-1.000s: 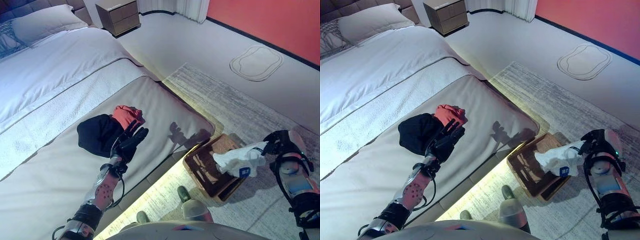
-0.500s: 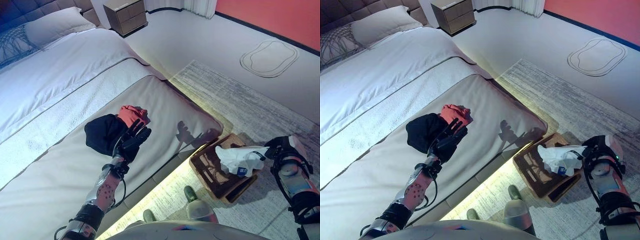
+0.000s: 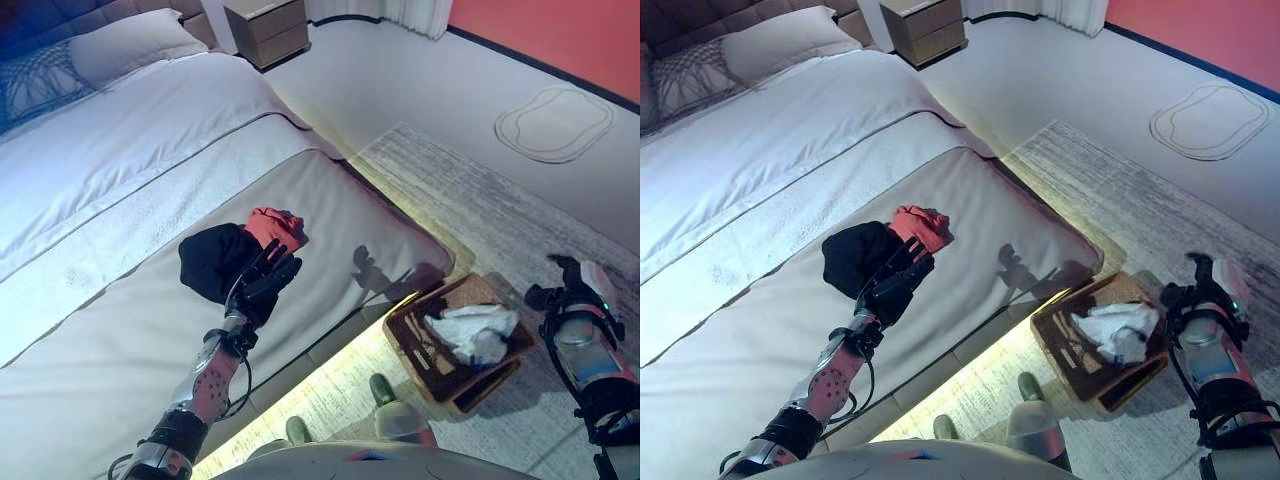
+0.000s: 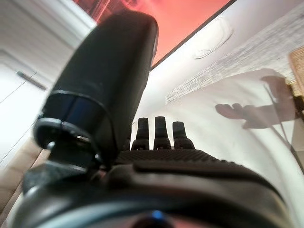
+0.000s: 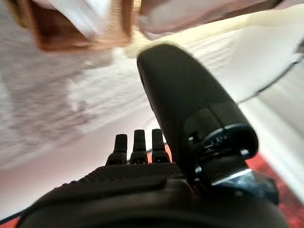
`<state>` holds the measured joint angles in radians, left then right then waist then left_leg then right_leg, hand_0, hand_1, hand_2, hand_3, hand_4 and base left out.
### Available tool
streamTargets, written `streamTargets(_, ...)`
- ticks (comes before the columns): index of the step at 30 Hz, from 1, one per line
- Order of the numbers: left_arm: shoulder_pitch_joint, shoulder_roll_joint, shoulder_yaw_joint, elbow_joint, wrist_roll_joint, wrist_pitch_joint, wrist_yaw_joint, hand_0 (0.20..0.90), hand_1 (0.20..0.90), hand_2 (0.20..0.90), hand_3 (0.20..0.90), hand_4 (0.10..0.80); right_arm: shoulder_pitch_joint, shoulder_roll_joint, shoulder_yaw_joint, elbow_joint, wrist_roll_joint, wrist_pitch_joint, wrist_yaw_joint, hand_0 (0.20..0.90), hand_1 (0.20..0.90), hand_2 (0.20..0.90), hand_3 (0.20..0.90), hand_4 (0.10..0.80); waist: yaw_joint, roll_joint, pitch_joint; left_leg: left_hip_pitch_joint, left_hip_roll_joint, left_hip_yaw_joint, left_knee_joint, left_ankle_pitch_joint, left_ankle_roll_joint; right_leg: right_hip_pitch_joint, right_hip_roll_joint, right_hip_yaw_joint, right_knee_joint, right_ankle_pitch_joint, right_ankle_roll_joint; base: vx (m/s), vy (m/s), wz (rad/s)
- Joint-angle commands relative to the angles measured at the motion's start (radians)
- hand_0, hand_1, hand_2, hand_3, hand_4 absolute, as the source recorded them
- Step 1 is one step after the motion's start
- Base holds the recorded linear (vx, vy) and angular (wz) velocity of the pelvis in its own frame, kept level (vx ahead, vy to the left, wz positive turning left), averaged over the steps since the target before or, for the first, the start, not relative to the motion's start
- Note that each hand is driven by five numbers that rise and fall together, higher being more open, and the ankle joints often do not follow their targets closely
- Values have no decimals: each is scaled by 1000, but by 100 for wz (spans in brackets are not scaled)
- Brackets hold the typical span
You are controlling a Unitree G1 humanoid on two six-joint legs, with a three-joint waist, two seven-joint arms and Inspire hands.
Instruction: Pick up the clothes from the bed and place them into the basket
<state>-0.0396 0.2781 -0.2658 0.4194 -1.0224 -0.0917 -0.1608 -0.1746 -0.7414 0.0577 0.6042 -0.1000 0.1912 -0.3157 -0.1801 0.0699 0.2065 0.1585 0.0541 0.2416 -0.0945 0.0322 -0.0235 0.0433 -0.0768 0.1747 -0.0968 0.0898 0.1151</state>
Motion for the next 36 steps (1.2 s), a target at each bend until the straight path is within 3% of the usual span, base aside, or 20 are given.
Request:
streamTargets(1, -64, 11, 45, -30, -29, -107, -20, 900, 900, 900, 900, 800, -207, -74, 32, -47, -72, 2, -44, 900, 900, 900, 900, 800, 49, -50, -44, 10, 32, -113, 15, -103, -14, -9, -5, -62, 45, -30, -17, 30, 11, 18)
streamTargets(8, -63, 15, 86, -30, -20, -94, 13, 900, 900, 900, 900, 800, -236, -85, 108, -16, -85, 191, 86, 900, 900, 900, 900, 800, 84, -76, -50, -5, 40, -145, 17, -90, -22, -1, -11, -99, 47, -42, -28, 25, -7, 28)
streamTargets(16, -36, 22, 127, -38, -12, -83, 17, 900, 900, 900, 900, 800, -274, -78, 124, -82, -95, 114, 68, 900, 900, 900, 900, 800, 125, -95, -44, 0, 34, -190, 35, -89, -20, 29, -18, -125, 49, -45, -33, 76, -1, 13)
streamTargets(24, -12, 24, 100, -43, 42, -51, 5, 900, 900, 900, 900, 800, -469, -98, 258, -121, -177, 75, 76, 900, 900, 900, 900, 800, 202, -110, -20, -64, 25, -261, 108, -97, -24, 18, -32, -174, 92, -76, -50, 75, -17, 21)
streamTargets(27, -3, 49, 92, -75, 59, -33, -35, 900, 900, 900, 900, 800, -553, -126, 322, -85, -173, 58, 85, 900, 900, 900, 900, 800, 236, -103, 13, -106, 19, -287, 146, -100, -26, -9, -44, -205, 134, -97, -55, 0, -15, 35)
streamTargets(36, -39, 102, 30, -105, -23, -77, -87, 900, 900, 900, 900, 800, -800, -161, 460, 74, -92, 2, 9, 900, 900, 900, 900, 800, 300, -18, 214, -288, -43, -383, 277, -95, -19, -149, -75, -287, 298, -161, -92, -120, 26, 39)
